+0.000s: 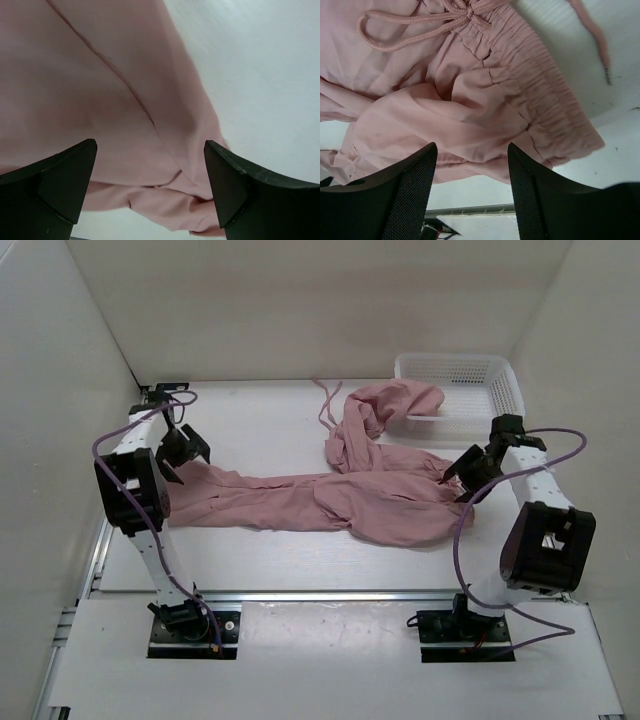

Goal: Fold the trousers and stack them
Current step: Flatten the trousers out

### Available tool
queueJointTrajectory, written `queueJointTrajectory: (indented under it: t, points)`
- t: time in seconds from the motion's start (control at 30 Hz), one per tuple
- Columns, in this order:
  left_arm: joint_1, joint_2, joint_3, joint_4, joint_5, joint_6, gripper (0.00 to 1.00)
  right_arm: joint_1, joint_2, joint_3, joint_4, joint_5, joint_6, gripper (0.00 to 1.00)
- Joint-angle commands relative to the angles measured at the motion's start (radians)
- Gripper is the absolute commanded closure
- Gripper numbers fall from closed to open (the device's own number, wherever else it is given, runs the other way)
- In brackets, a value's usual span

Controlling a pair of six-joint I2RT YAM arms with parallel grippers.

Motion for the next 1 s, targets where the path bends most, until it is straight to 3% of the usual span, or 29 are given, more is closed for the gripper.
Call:
queueJointTrajectory:
  t: [0.0,0.07,0.17,0.23,0.3,0.33,0.37,0.47,0.57,0.83,0.97]
  points:
    - [-0.005,0.041,0.022,-0.03,-0.03,-0.005,0.0,-0.01,0.032,0.023,0.01,-0.077,0.032,0.36]
    - [0.004,0.061,0.012,-0.03,-0.03,-0.005,0.03,-0.038,-0.027,-0.013,0.01,-0.029,0.056,0.36]
    - [0.013,0.071,-0.016,-0.005,-0.03,-0.005,0.19,-0.038,-0.177,-0.035,0.01,0.058,0.042,0.36]
    - [0.022,0.08,-0.025,-0.005,-0.021,-0.005,0.44,-0.065,-0.245,-0.06,-0.027,0.092,0.022,0.35]
    - [0.022,0.104,-0.013,-0.005,-0.021,0.006,0.63,-0.123,-0.28,-0.105,-0.072,0.054,-0.01,0.26]
    - [0.022,0.115,-0.013,-0.005,-0.011,0.015,0.8,-0.148,-0.291,-0.13,-0.081,0.026,-0.021,0.23]
    - [0.022,0.115,-0.013,-0.005,-0.011,0.015,0.87,-0.174,-0.3,-0.158,-0.081,-0.009,-0.031,0.21]
    - [0.022,0.115,-0.013,-0.005,-0.011,0.015,0.9,-0.298,-0.3,-0.265,-0.05,-0.191,-0.045,0.19]
    - [0.022,0.077,-0.013,-0.005,-0.011,0.015,0.9,-0.308,-0.265,-0.301,0.031,-0.32,-0.045,0.21]
    - [0.022,0.009,0.016,-0.036,0.042,0.025,0.9,-0.219,-0.198,-0.268,0.128,-0.225,-0.015,0.36]
    - [0.022,-0.015,0.038,-0.054,0.033,0.034,0.9,-0.194,-0.176,-0.23,0.128,-0.225,0.011,0.33]
